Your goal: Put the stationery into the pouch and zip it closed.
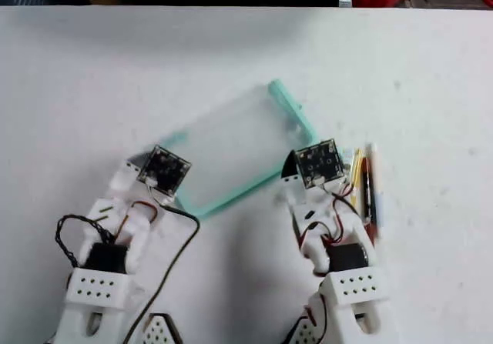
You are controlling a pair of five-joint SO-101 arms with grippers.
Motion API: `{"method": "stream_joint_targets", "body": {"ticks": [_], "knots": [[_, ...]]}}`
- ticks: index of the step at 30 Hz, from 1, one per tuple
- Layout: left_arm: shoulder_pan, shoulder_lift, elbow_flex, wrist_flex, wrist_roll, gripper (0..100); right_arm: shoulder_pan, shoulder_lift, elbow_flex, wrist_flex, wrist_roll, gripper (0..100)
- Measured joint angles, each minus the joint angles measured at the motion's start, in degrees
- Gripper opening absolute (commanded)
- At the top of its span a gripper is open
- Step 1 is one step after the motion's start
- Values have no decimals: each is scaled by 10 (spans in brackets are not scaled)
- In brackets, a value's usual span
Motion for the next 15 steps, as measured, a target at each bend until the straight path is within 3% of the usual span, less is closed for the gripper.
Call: {"method": "stream_joint_targets", "body": {"ticks": [6, 8, 12, 15], "knots": [[0, 0, 0, 0, 0, 24, 0, 0, 0, 0, 18, 215], [0, 0, 0, 0, 0, 24, 0, 0, 0, 0, 23, 181], [0, 0, 0, 0, 0, 24, 1, 0, 0, 0, 26, 5], [0, 0, 0, 0, 0, 24, 1, 0, 0, 0, 26, 99]]}}
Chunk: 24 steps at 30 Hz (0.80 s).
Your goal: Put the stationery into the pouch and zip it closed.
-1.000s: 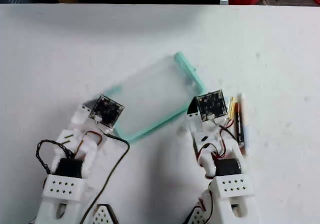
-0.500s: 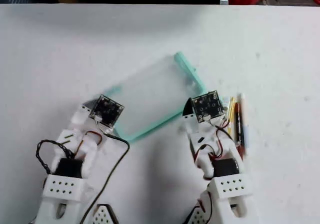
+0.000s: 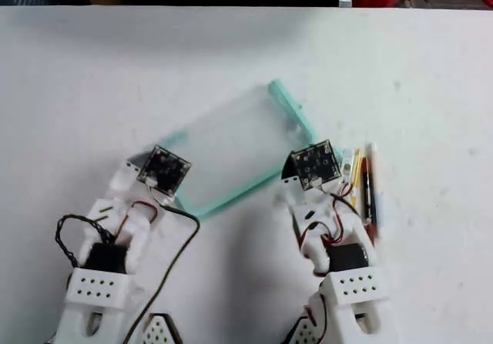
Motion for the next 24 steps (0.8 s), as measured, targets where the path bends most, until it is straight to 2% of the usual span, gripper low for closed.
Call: {"method": "stream_joint_targets", "body": {"ticks": [3, 5, 7, 11, 14, 21, 24], "knots": [[0, 0, 0, 0, 0, 24, -1, 0, 0, 0, 0, 188], [0, 0, 0, 0, 0, 24, 8, 0, 0, 0, 0, 200], [0, 0, 0, 0, 0, 45, 42, 0, -11, 0, -14, 200], [0, 0, 0, 0, 0, 116, 140, 21, -68, 17, -98, 200], [0, 0, 0, 0, 0, 116, 185, 74, -126, 43, -118, 201], [-11, 0, 0, 0, 0, 116, 194, 312, -339, 197, -74, 204], [-11, 0, 0, 0, 0, 116, 195, 428, -448, 261, -26, 202]]}}
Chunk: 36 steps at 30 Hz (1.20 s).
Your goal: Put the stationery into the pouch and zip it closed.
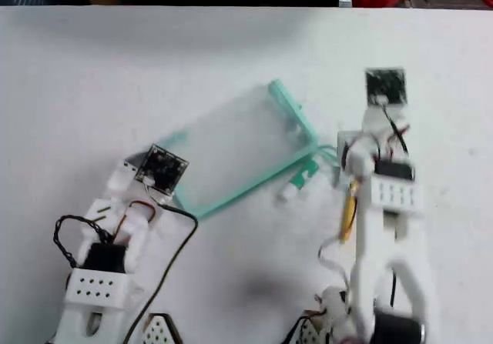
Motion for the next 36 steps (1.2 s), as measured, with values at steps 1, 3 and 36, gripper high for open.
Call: {"method": "stream_joint_targets", "body": {"ticks": [1, 3, 36], "knots": [[0, 0, 0, 0, 0, 116, -2, 38, -37, 20, 23, 202], [0, 0, 0, 0, 0, 116, -9, 109, -110, 54, 80, 202], [0, 0, 4, -7, 0, 116, -108, 508, -425, 226, 416, 200]]}}
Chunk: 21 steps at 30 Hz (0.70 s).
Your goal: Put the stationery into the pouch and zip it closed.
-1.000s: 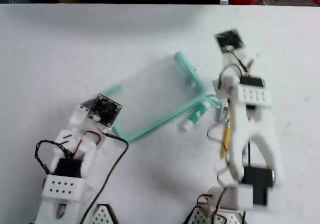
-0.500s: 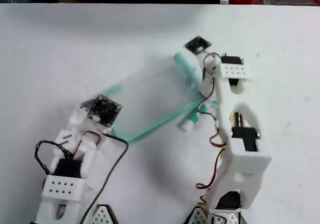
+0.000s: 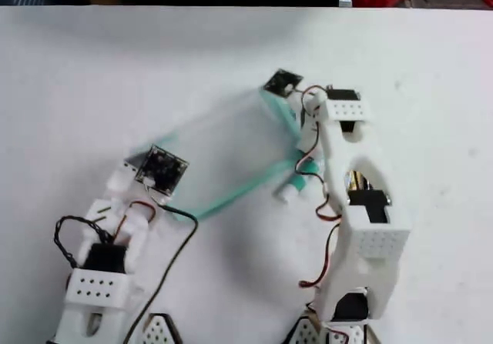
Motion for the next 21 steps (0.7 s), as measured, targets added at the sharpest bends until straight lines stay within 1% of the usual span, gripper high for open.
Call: {"method": "stream_joint_targets", "body": {"ticks": [1, 2, 3, 4, 5, 6, 8, 13, 16, 21], "knots": [[0, 0, 0, 0, 0, 116, -1, 11, -4, 0, 9, 187], [0, 0, 0, 0, 0, 116, -1, 18, -13, 4, 16, 151], [0, 0, 0, 0, 0, 116, -1, 24, -27, 12, 20, 95], [0, 0, 0, 0, 0, 116, -1, 31, -40, 24, 24, 19], [0, 0, 0, 0, 0, 116, -1, 38, -52, 32, 28, 5], [0, 0, 0, 0, 0, 116, 0, 44, -65, 37, 30, 39], [0, 0, 0, 0, 0, 116, 2, 48, -84, 47, 30, 14], [0, 0, 0, 0, 0, 117, 8, 41, -150, 105, 30, 18], [0, 0, 0, 0, 0, 118, 8, -17, -196, 148, 26, 18], [0, 0, 0, 0, 0, 120, 7, -141, -229, 174, -9, 18]]}}
